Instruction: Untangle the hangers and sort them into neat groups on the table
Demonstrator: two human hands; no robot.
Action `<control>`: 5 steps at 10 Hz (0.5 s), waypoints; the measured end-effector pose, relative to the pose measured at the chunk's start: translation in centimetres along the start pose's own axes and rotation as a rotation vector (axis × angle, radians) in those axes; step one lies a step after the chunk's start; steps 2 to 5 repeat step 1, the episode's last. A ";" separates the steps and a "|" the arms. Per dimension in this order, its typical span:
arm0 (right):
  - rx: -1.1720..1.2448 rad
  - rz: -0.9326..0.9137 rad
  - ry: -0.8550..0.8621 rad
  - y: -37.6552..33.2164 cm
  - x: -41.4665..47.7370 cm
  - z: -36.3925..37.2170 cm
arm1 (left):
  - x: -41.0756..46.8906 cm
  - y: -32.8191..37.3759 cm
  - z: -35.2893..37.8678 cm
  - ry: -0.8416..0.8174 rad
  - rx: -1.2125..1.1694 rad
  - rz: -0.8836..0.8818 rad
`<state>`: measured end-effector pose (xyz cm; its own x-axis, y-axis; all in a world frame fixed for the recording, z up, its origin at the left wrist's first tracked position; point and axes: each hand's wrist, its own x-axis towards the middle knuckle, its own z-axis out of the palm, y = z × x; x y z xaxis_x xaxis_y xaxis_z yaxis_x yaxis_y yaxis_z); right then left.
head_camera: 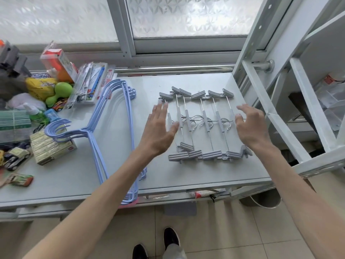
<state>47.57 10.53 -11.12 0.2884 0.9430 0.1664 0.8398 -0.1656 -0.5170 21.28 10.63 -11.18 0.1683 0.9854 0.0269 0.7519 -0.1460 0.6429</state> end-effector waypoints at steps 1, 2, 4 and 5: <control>0.243 -0.092 0.189 -3.2 -4.4 -4.3 | -6.7 1.5 -5.6 0.347 -0.268 0.056; 0.243 -0.092 0.189 -3.2 -4.4 -4.3 | -6.7 1.5 -5.6 0.347 -0.268 0.056; 0.243 -0.092 0.189 -3.2 -4.4 -4.3 | -6.7 1.5 -5.6 0.347 -0.268 0.056; 0.243 -0.092 0.189 -3.2 -4.4 -4.3 | -6.7 1.5 -5.6 0.347 -0.268 0.056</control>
